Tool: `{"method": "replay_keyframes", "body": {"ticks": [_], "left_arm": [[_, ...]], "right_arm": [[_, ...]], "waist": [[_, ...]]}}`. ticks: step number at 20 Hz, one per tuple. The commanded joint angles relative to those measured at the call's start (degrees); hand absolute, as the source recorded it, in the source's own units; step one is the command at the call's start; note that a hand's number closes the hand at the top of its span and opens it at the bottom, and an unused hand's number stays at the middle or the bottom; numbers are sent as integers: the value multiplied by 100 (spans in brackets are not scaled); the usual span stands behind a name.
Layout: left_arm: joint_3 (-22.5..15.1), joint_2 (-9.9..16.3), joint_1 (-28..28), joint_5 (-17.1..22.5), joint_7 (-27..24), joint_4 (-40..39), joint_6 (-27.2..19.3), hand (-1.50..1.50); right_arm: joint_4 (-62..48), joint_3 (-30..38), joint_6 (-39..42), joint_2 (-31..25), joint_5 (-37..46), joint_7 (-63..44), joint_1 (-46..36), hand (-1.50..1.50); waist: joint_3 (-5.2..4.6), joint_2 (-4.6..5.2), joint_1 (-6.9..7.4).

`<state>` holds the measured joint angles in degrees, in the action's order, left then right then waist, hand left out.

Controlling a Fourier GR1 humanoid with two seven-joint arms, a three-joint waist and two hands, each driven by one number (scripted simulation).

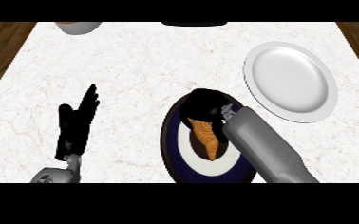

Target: Pick the croissant from the plate and place it in the plate

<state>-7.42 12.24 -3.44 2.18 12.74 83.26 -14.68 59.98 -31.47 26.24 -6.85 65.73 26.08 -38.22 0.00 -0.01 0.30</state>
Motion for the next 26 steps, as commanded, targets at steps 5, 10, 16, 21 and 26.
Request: {"method": "replay_keyframes", "body": {"ticks": [5,10,16,21,26], "left_arm": [[-8,-114,257,-5,-56,74,-7,0],[96,-35,278,-25,-30,71,-73,0],[124,42,132,47,-33,7,160,0],[154,102,360,58,-27,199,205,0],[192,12,-34,-2,332,295,177,0]], "right_arm": [[161,1403,-972,305,-98,-1522,163,150],[35,2992,-1858,506,-232,-3804,184,150],[651,3116,-3054,679,-84,-5039,-129,150],[1553,3263,-3479,593,719,-5800,-110,150],[1899,3501,-3134,352,800,-6285,-145,150]], "waist": [[5,-22,-77],[8,-27,-227],[0,-13,-21],[-2,-37,-65],[-1,-13,-46]]}}
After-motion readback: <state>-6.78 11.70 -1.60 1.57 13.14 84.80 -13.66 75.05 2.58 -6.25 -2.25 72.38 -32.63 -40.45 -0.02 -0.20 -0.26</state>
